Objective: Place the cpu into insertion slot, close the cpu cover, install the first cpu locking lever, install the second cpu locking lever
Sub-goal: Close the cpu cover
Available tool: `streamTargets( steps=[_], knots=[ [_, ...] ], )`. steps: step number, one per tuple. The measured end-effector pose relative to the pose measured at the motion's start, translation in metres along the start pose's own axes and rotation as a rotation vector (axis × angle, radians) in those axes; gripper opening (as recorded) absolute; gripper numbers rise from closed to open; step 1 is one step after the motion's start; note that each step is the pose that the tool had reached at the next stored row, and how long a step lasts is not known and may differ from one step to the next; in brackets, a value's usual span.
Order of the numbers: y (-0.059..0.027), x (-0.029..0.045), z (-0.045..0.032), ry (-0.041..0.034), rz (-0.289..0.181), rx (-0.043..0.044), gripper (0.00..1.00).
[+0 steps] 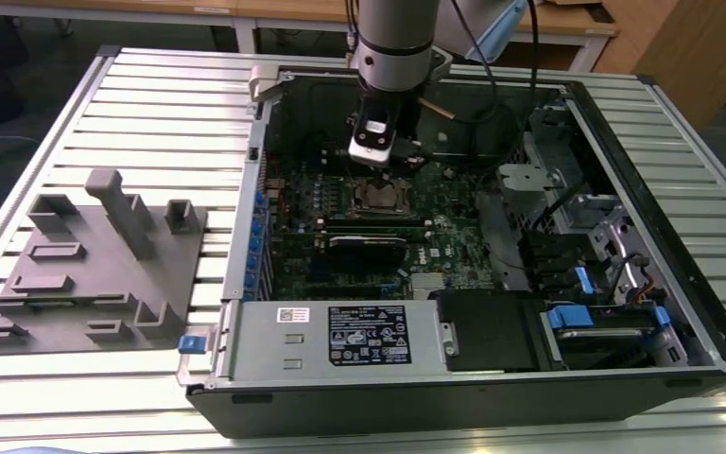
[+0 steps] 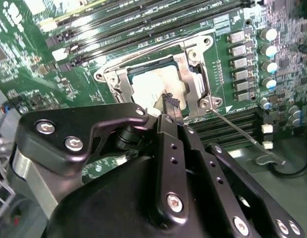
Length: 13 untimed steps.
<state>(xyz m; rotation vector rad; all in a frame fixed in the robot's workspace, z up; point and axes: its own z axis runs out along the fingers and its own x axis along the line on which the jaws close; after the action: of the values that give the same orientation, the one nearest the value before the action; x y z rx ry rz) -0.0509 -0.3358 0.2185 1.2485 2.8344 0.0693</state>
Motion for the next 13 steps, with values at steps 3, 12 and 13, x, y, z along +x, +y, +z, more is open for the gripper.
streamTargets(
  steps=[3, 12, 13],
  knots=[
    [0.0, 0.0, 0.0, 0.0013, -0.023, -0.0005, 0.11],
    [0.0, 0.0, 0.0, 0.0014, -0.025, -0.0005, 0.11],
    [0.0, 0.0, 0.0, 0.0014, -0.025, -0.0006, 0.11]
  ],
)
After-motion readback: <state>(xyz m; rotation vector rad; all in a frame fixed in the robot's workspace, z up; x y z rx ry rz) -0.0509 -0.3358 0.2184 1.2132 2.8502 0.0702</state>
